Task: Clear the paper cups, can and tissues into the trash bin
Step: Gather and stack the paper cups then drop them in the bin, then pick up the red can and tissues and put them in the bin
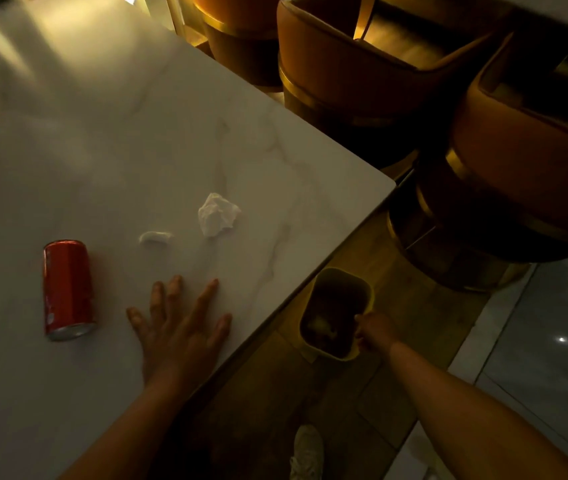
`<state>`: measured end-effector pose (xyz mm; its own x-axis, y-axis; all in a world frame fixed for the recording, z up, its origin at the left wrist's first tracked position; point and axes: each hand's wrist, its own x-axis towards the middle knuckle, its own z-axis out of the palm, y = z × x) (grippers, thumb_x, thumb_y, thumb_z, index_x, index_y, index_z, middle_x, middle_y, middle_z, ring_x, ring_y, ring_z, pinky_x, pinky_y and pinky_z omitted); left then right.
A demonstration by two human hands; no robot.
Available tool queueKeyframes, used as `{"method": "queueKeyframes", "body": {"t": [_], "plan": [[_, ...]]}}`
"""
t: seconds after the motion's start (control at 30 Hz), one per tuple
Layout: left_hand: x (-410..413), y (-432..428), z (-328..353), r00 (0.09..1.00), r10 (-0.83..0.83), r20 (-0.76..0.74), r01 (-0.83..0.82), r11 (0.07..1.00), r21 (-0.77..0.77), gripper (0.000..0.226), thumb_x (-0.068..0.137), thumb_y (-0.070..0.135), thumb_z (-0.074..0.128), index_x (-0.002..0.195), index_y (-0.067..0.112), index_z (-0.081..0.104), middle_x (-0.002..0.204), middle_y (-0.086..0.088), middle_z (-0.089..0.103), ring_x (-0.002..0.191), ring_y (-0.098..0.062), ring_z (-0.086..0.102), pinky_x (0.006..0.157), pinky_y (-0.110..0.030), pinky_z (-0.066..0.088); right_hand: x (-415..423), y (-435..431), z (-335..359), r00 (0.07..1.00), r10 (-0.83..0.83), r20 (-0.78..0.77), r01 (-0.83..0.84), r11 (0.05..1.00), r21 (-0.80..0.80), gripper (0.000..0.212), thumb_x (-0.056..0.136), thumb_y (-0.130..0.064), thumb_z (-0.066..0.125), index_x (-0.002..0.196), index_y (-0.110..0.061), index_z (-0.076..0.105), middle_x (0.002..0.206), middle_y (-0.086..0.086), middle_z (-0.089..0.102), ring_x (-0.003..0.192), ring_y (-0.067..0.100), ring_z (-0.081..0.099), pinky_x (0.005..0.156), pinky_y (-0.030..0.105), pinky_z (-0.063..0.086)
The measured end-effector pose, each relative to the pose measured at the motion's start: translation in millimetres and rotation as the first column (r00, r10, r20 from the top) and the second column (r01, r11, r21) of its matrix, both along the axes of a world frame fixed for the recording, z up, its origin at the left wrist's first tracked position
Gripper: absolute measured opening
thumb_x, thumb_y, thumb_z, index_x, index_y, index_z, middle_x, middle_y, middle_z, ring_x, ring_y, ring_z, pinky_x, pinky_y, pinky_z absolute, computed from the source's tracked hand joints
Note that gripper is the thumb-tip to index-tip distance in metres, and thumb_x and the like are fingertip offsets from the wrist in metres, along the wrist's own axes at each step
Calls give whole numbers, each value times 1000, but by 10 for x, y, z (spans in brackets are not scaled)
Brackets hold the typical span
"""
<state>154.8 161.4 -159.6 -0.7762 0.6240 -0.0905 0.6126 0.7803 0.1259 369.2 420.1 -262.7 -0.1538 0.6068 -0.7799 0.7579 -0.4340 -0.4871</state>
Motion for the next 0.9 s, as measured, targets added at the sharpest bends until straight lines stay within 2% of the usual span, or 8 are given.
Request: {"method": "queueKeyframes", "body": {"t": [0.23, 0.37, 0.43, 0.5, 0.63, 0.73, 0.83, 0.9], "plan": [[9, 8, 27, 1000, -1, 25, 1, 1000, 6, 64, 82, 72, 24, 144, 54, 19, 158, -3, 14, 148, -31, 4, 113, -68, 1, -2, 31, 174, 1000, -21, -19, 21, 999, 26, 11, 96, -13, 50, 97, -2, 49, 64, 14, 48, 51, 23, 45, 50, 32, 39], [-43, 22, 80, 996, -2, 86, 8, 998, -70, 66, 82, 74, 20, 145, 55, 12, 160, -4, 8, 148, -31, -1, 111, -69, 2, 39, -28, 490, 998, 7, -68, 4, 987, 159, 8, 90, -15, 60, 86, -9, 57, 80, 16, 59, 73, 29, 57, 69, 42, 50], [-79, 51, 171, 987, 18, 158, -1, 994, -106, 65, 85, 73, 26, 146, 54, 12, 162, -4, 6, 149, -29, -1, 112, -68, 6, 26, -75, 752, 990, 60, -128, -30, 975, 222, 11, 88, -16, 61, 79, -19, 55, 90, 17, 63, 80, 29, 59, 72, 43, 51], [-81, 49, 294, 981, 42, 189, -24, 995, -96, 65, 87, 69, 33, 147, 50, 17, 161, -5, 13, 148, -28, 8, 111, -66, 15, -9, -113, 1029, 975, 141, -173, -82, 948, 307, 5, 87, -19, 62, 85, -20, 58, 93, 15, 66, 83, 31, 63, 74, 45, 54], [11, -64, 509, 978, 93, 188, -94, 996, -6, 64, 88, 62, 43, 146, 42, 28, 156, -8, 29, 144, -28, 23, 109, -61, 27, -204, -175, 1631, 923, 359, -140, -241, 821, 518, 10, 81, -34, 63, 90, -29, 60, 92, 4, 68, 84, 26, 67, 76, 48, 58], [66, -140, 636, 967, 118, 228, -122, 992, 6, 64, 89, 57, 46, 147, 39, 26, 156, -7, 28, 143, -27, 24, 111, -58, 28, -464, -247, 2019, 847, 531, 11, -410, 642, 648, 16, 85, -33, 62, 98, -24, 64, 87, -4, 64, 84, 18, 62, 76, 39, 55], [68, -215, 739, 967, 111, 231, -119, 993, 22, 65, 89, 55, 48, 148, 38, 26, 155, -8, 29, 141, -28, 29, 110, -54, 31, -793, -346, 2224, 756, 647, 97, -518, 501, 694, 24, 87, -32, 60, 106, -17, 64, 89, 1, 69, 85, 19, 65, 76, 37, 55], [11, -250, 797, 970, 103, 222, -115, 992, 44, 66, 88, 53, 50, 148, 36, 28, 154, -9, 33, 139, -29, 32, 108, -51, 35, -1037, -416, 2273, 721, 682, 124, -560, 467, 684, 26, 87, -32, 61, 107, -16, 64, 93, 4, 72, 90, 24, 66, 77, 36, 54]]}}
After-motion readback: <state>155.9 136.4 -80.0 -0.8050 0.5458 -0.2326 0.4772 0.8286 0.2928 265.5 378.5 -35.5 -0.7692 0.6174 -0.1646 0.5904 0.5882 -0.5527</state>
